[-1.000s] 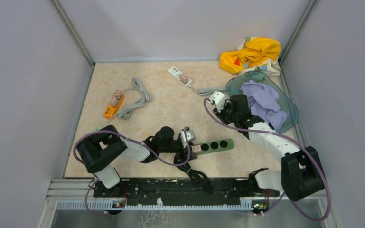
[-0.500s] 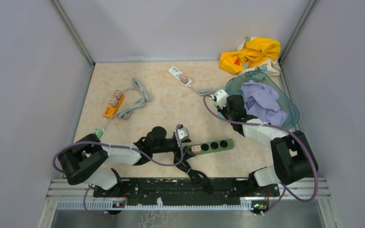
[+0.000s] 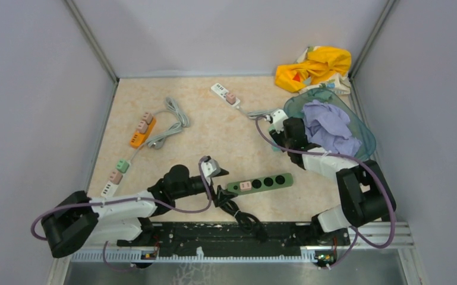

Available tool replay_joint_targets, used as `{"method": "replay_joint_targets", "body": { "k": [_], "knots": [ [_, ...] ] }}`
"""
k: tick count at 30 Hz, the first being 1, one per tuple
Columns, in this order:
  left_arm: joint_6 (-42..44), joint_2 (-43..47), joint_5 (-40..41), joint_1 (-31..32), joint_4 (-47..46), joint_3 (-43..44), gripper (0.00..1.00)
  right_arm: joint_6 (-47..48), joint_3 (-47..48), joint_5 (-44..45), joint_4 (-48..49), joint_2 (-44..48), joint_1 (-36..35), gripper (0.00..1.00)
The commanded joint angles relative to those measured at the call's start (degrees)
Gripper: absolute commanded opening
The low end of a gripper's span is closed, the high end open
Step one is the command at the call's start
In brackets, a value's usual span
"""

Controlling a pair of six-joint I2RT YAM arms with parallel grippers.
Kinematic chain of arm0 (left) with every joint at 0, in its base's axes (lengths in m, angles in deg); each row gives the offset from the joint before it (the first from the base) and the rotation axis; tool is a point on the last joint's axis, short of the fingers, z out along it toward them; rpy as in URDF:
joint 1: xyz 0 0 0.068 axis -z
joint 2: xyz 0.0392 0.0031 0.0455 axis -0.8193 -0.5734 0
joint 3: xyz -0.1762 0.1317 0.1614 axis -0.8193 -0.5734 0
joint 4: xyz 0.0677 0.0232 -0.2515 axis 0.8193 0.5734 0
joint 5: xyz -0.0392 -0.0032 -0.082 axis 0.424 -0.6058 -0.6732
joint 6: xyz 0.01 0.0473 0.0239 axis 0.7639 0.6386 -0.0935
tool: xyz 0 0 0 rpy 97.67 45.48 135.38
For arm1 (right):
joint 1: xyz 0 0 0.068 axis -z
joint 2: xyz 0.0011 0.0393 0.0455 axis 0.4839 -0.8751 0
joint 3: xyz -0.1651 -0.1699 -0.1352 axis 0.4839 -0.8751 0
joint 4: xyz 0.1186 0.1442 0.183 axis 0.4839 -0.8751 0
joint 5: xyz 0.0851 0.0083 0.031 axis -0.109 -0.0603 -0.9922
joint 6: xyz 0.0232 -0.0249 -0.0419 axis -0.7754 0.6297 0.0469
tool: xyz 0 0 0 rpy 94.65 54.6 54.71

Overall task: Pull the plug off the socket
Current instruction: Place the plug at the center of the board.

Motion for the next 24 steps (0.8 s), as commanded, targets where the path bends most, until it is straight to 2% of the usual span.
{"method": "replay_joint_targets", "body": {
  "k": [1,6,13,20,24],
  "knots": [
    [-2.9,8.1,4.2,-0.3,0.5,-2.9,1.00,-1.6,1.0,-0.4,1.4,3.3,0.3,0.57],
    [-6.5,16.4,9.5,-0.3,-2.1,-8.0,1.00,-0.6,2.2,-10.7,-5.6,7.6,0.3,0.57],
    [-10.3,24.7,11.4,-0.5,-6.5,-14.2,1.00,11.0,4.9,-41.8,-22.0,13.5,0.3,0.59],
    [-11.6,23.6,8.7,-0.5,-6.9,-14.8,1.00,22.0,6.2,-66.3,-33.8,15.1,0.2,0.62],
    [-11.3,20.3,8.2,-0.5,-9.2,-14.9,0.99,31.1,4.9,-73.4,-39.7,16.1,-1.1,0.67]
  ]
}}
